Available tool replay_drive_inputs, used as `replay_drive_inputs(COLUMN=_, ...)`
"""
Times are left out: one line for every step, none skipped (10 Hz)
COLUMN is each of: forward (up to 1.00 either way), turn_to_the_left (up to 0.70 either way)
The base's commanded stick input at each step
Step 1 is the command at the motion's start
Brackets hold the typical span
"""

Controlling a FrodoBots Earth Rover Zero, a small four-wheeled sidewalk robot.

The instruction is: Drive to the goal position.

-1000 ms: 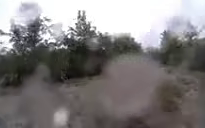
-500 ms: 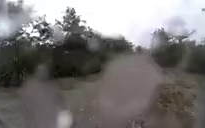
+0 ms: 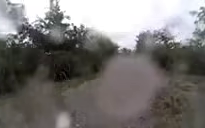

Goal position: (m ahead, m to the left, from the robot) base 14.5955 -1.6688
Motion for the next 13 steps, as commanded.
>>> replay_drive_inputs(forward=0.85, turn_to_the_left=-0.09)
replay_drive_inputs(forward=0.85, turn_to_the_left=-0.33)
replay_drive_inputs(forward=0.85, turn_to_the_left=-0.28)
replay_drive_inputs(forward=0.85, turn_to_the_left=-0.18)
replay_drive_inputs(forward=0.85, turn_to_the_left=-0.06)
replay_drive_inputs(forward=0.85, turn_to_the_left=0.0)
replay_drive_inputs(forward=0.85, turn_to_the_left=0.0)
replay_drive_inputs(forward=0.85, turn_to_the_left=-0.23)
replay_drive_inputs(forward=0.85, turn_to_the_left=-0.33)
replay_drive_inputs(forward=0.85, turn_to_the_left=-0.33)
replay_drive_inputs(forward=0.85, turn_to_the_left=-0.24)
replay_drive_inputs(forward=0.85, turn_to_the_left=0.0)
replay_drive_inputs(forward=0.85, turn_to_the_left=0.0)
